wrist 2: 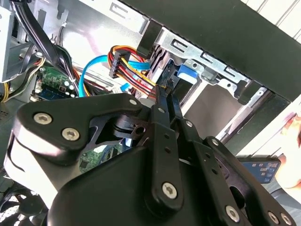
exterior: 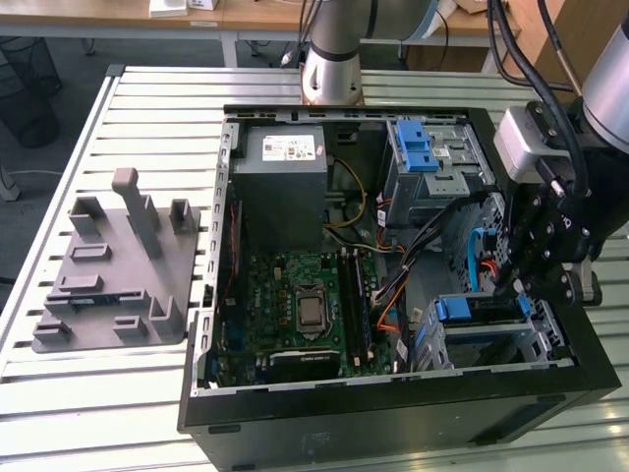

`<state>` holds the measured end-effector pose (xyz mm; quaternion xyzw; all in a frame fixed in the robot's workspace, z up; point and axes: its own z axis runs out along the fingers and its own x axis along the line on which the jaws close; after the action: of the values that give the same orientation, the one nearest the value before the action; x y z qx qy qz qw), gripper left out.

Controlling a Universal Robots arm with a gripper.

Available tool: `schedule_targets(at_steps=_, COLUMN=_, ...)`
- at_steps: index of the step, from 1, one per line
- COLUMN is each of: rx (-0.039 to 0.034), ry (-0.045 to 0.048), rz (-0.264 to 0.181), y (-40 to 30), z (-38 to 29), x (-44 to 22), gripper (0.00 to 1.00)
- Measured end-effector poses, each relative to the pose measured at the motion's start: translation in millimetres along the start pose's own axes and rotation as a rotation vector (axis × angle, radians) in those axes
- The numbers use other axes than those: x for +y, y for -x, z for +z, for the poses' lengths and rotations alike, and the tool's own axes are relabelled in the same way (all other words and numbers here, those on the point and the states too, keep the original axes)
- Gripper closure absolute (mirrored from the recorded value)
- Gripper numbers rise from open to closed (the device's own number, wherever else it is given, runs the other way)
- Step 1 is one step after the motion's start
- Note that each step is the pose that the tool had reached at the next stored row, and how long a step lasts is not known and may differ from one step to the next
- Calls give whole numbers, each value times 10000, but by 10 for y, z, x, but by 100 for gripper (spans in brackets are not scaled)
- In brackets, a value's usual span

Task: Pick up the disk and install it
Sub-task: 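Insert the first disk wire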

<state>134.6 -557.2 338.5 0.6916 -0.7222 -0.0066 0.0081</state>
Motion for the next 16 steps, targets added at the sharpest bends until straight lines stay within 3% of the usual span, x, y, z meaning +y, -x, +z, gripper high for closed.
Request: schedule_targets(at_steps=16, rx=3, ry=31, rz=-5, y=-27, z=28, x=-2, gripper=83)
